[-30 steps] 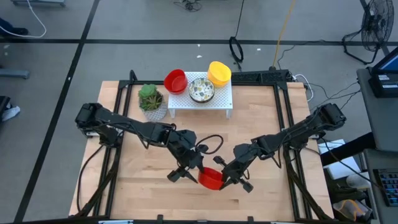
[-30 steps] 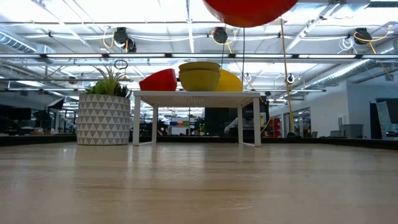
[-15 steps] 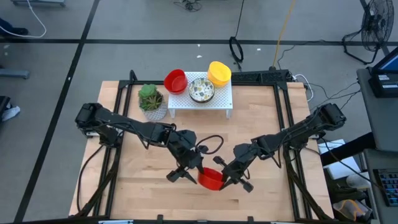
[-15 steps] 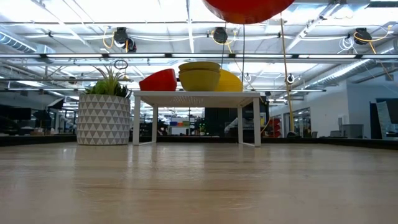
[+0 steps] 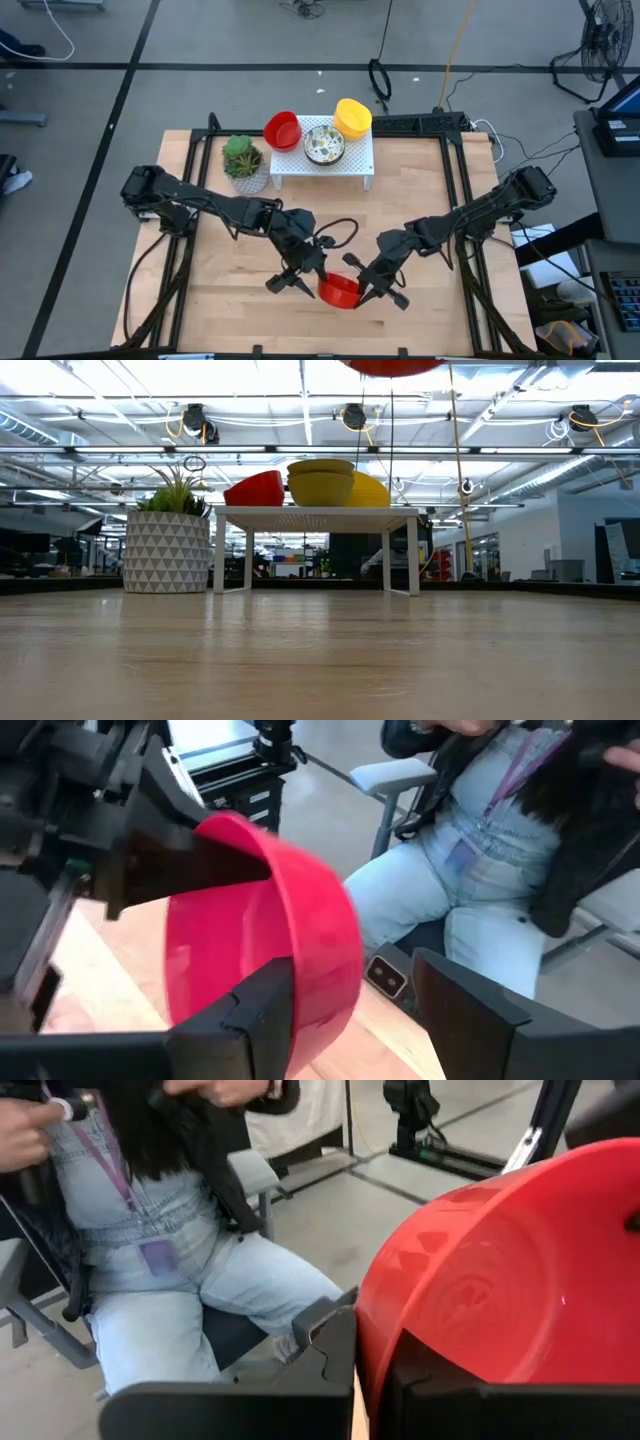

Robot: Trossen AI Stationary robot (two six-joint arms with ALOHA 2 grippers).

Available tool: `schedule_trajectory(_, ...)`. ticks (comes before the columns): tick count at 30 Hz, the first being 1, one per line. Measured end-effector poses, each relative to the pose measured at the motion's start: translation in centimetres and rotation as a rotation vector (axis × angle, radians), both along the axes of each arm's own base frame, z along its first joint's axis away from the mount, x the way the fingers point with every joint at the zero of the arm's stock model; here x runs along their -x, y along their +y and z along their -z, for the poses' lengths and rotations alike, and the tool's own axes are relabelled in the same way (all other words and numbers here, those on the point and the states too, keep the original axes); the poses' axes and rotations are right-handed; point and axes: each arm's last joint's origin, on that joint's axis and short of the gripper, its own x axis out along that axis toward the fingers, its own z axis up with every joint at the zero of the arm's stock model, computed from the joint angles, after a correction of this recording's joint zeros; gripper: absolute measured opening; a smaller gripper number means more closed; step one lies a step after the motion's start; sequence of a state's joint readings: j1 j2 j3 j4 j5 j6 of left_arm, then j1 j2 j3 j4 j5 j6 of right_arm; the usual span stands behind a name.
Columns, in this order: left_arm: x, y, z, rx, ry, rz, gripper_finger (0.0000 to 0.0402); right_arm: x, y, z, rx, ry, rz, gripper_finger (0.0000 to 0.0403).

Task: Pick & Place Mini bowls
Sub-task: Stack the red bowl on the red bowl on the shelf

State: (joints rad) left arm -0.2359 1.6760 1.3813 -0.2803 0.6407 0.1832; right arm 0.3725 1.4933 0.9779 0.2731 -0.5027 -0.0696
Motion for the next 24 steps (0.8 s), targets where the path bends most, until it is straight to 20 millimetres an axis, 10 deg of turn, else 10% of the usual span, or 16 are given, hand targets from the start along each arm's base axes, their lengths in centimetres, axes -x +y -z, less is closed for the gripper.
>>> schedule_trajectory(9, -0.01, 0.04, 0.05, -0.058, -0.052, 0.005, 0.0192, -0.13, 0.08, -0.53, -0.007, -0.072, -0.007, 0.0)
schedule_trajectory(18, 0.08, -0.1, 0.03, -0.043, -0.057, 0.045, 0.0024, -0.11, 0.08, -0.53, 0.001, -0.084, -0.019, 0.0001)
schedule_trajectory(24, 0.11, 0.01, 0.0, -0.017, -0.051, 0.077, 0.0016, -0.06, 0.27, -0.64, 0.022, -0.12, -0.018, 0.0032)
